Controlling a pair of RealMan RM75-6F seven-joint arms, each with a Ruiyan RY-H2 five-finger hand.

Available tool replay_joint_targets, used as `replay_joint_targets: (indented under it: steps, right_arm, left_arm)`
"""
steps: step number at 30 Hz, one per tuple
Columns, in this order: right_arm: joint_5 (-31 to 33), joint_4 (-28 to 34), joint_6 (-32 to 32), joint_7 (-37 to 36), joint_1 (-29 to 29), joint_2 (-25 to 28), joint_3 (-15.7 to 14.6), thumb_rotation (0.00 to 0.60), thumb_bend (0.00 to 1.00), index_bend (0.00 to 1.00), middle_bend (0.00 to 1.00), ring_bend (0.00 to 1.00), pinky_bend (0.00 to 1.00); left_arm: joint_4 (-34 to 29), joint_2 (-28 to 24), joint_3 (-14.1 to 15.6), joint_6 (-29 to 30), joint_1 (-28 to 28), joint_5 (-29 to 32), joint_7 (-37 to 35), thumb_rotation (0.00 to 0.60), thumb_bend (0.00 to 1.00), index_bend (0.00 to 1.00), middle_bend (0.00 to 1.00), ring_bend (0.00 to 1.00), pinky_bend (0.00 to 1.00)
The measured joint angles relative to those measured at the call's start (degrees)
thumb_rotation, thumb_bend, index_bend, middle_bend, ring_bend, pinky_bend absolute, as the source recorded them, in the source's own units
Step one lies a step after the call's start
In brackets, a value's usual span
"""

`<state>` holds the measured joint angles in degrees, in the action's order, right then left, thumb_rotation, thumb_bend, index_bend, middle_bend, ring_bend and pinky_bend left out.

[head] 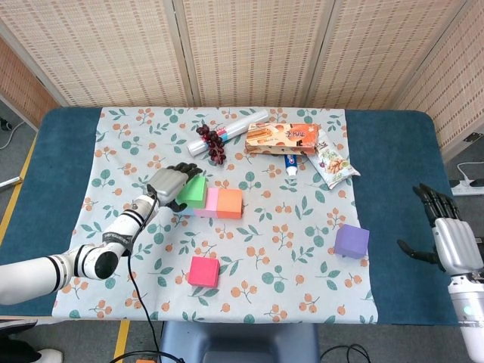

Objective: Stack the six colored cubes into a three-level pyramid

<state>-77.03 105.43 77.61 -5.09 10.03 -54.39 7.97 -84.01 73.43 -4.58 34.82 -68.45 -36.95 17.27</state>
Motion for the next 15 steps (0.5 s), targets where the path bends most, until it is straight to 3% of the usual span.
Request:
replay_joint_targets:
  steps: [7, 15]
  right_arm:
    - [-0.14, -0.22, 0.21, -0.55, -0.24, 0.15, 0.03, 0.600, 0.10, 0.00, 0.01, 0.00, 0.00]
    - [-0.50, -1.16, -1.49, -0.92, 0.44, 0.23, -0.15, 0.600, 0.11, 0.00, 0.01, 0.00, 0.02]
  left_arm:
    - [-3.09, -2.38, -0.32, -1.69, -0.21, 0.89, -1.71, 0.600, 0.30, 0.00, 0.00, 0.00, 0.03]
    - [-7.94, -7.11, -4.69, 3.91, 4.53, -5.94, -8.58, 0.600, 0.28, 0.00, 0.00, 0.00, 0.03]
